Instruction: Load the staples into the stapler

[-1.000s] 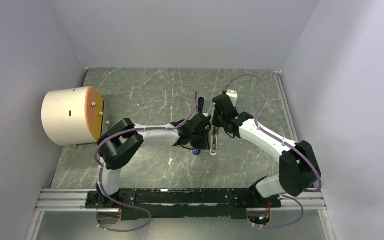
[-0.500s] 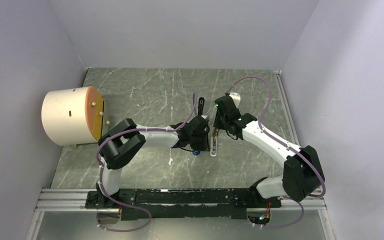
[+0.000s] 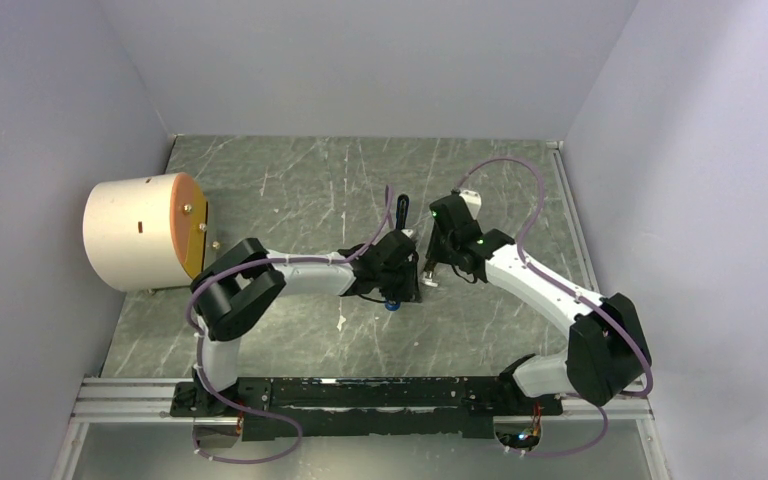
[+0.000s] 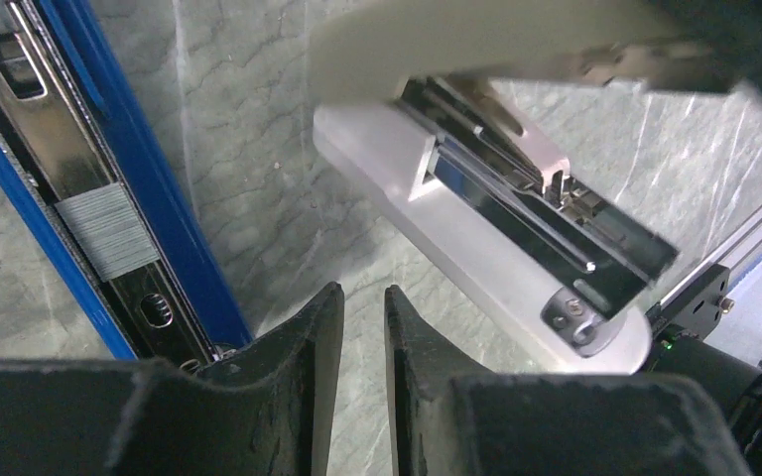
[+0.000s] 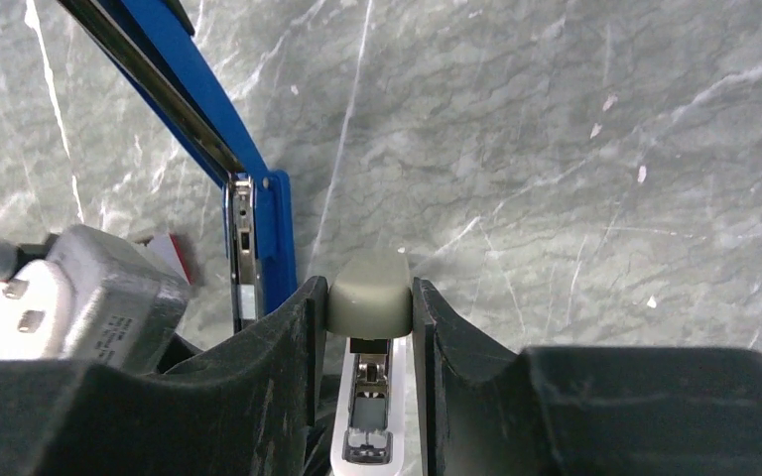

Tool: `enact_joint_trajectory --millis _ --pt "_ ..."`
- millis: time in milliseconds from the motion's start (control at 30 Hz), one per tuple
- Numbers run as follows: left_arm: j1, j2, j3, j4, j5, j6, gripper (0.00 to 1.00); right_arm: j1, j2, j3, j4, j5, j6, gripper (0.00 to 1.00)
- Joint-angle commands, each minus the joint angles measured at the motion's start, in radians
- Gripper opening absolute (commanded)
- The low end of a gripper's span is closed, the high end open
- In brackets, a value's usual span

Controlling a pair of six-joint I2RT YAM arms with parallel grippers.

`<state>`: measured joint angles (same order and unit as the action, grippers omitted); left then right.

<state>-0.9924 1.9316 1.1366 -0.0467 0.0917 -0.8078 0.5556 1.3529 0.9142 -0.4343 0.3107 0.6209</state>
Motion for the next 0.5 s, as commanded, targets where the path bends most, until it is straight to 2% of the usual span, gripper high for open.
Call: enact_joint_trajectory --millis 0,267,467 --pt "-0.006 -0.049 0.006 -0.005 -0.014 0.019 0.28 0.002 -0.007 -0.024 -0.019 -0.025 0.019 0.29" --pt "-0.008 -0.074 0.020 -0.024 -0.033 0.022 0.27 0.001 -0.036 -0.041 -0.009 -0.018 0.001 0.29" --pt "-0.008 -0.103 0.021 -0.028 -0.033 0.015 0.30 0.007 -0.117 -0.104 0.020 -0.015 0.010 0.29"
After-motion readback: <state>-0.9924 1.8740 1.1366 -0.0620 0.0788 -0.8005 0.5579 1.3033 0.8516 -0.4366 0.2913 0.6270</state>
